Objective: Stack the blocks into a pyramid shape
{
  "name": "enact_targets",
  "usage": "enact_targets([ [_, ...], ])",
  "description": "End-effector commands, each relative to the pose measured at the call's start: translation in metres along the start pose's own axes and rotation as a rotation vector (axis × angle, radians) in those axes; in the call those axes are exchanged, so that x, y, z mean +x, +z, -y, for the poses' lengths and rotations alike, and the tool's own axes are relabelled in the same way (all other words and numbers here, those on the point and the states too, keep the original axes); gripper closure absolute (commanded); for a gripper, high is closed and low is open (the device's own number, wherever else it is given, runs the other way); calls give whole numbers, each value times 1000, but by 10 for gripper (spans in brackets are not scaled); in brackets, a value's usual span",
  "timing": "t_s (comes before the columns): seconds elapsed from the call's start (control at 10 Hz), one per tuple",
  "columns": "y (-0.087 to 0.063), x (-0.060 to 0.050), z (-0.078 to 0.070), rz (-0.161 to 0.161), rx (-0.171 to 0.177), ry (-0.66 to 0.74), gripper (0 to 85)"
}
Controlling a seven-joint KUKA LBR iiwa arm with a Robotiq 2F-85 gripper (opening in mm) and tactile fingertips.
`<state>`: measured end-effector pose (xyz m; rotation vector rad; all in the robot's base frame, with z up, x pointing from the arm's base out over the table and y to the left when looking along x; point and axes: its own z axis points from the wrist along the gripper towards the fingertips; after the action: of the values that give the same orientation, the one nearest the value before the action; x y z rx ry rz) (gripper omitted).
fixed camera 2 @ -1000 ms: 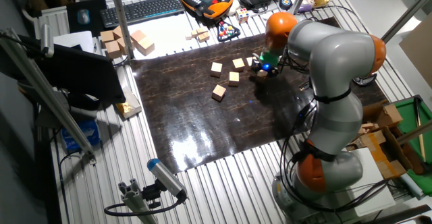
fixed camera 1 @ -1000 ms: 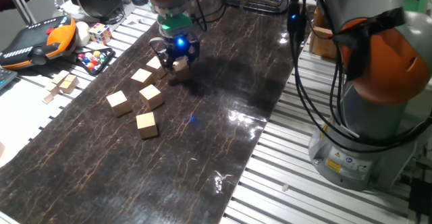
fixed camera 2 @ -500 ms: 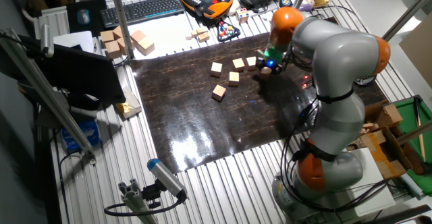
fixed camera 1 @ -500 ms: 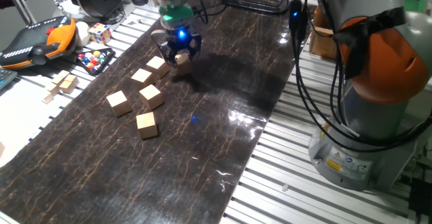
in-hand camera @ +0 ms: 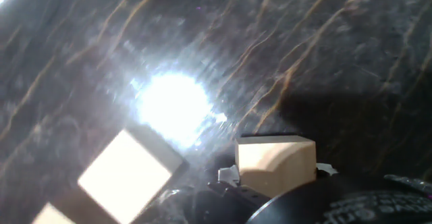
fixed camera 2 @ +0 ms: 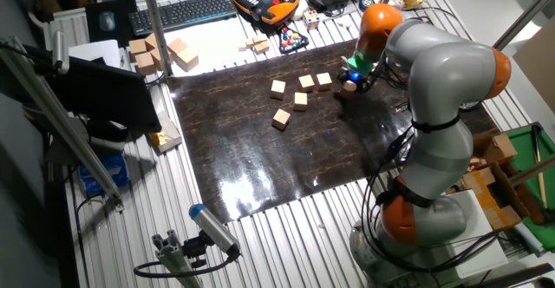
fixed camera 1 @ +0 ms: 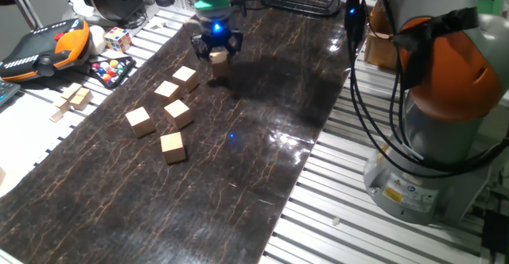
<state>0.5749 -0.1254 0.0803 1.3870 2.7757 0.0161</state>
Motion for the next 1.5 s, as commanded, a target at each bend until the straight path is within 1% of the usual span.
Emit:
enact_targets([
  [0.0,-1,-1,1,10,18,186,843],
  [0.1,0,-1,0,16,21,211,843],
  [0.3,1,-2,-3,15,20,250,843],
  [0.4,-2,-1,-10,19,23,277,843],
  [0.6,-7,2,-26,65,55,368,843],
  [0.7,-5,-5,-22,42,36,373,843],
  [0.8,1,-11,-21,28,29,383,843],
  [0.9,4,-12,-22,40,33,401,843],
  [1.1,11,-12,-26,52,35,457,843],
  [1.2,15,-14,-27,50,27,483,843],
  [1.4,19,-15,-32,40,15,516,843],
])
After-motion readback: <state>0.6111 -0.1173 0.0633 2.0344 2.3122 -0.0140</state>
